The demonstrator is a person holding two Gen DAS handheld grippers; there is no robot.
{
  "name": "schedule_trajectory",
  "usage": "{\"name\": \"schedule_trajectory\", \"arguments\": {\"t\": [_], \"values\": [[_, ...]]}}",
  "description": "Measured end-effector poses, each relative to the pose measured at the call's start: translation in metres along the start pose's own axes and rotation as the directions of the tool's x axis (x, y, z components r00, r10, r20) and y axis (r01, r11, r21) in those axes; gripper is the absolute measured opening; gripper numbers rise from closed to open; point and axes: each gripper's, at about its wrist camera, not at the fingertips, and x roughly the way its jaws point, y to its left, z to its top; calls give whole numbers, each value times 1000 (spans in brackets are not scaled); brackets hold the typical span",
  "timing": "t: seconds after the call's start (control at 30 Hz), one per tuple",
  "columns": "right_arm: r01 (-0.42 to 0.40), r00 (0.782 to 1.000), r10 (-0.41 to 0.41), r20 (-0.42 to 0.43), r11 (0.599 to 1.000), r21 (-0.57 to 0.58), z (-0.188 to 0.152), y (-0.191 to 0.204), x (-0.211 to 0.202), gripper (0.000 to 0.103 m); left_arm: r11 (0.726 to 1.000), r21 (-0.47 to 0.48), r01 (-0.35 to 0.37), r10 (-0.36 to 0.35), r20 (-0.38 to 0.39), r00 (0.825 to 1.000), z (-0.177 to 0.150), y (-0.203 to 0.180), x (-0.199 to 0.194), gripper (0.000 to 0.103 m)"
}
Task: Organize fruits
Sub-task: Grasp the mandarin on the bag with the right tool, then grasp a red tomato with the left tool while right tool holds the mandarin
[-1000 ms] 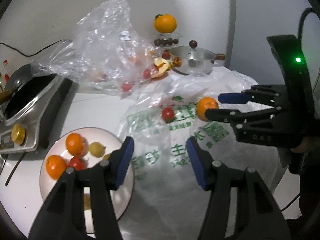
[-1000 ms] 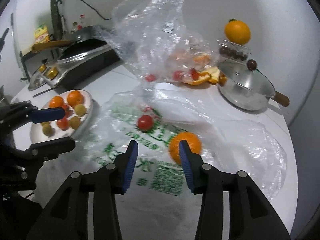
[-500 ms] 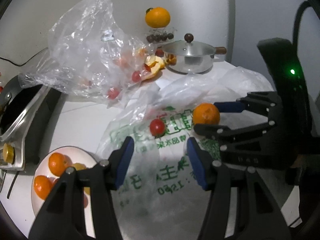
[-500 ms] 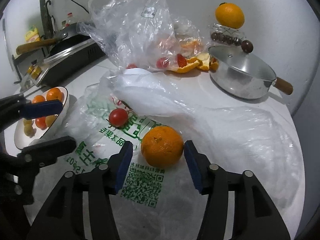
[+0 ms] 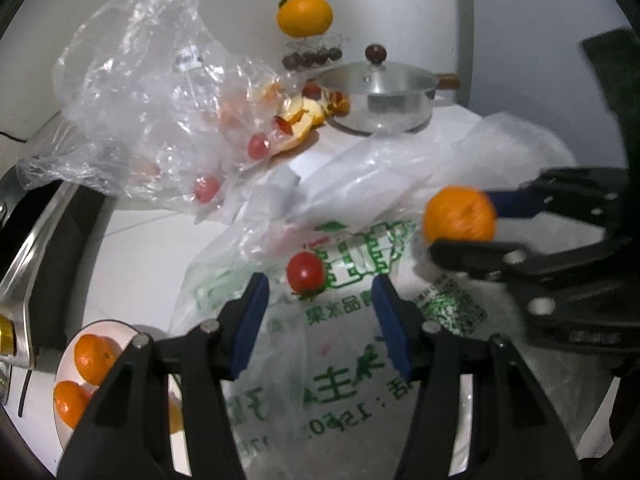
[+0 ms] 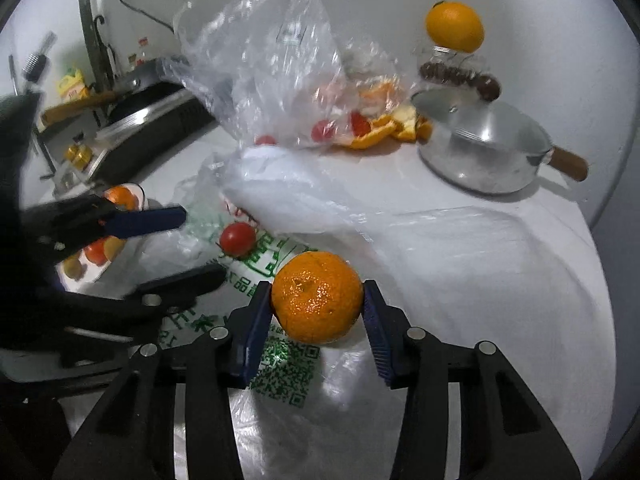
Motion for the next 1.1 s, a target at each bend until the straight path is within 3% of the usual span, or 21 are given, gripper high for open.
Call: {"name": "schedule_trajectory", "arguments": {"t": [0.2, 0.57, 0.97, 1.0, 1.1], "values": [[-13, 1000, 13, 19, 1000, 8, -1, -9, -5, 47, 999, -35, 13, -15, -49, 999, 8, 2, 18, 49], [-24, 1000, 24, 12, 1000, -4, -2, -12, 0, 47, 999, -54, -6, 3, -56, 998, 13, 6, 30, 34], [-17, 1000, 17, 12, 1000, -1, -2, -11, 1, 47, 1000, 25, -12, 12, -22, 1000, 8, -3, 25, 38], [-17, 1000, 17, 12, 1000, -1, -2, -10, 1, 47, 1000, 21, -18, 18, -29, 999, 8, -3, 27, 43], [-16, 1000, 16, 9, 1000, 0, -2, -9, 3, 47, 999, -11, -35, 34, -81, 996, 7, 3, 35, 43]]}}
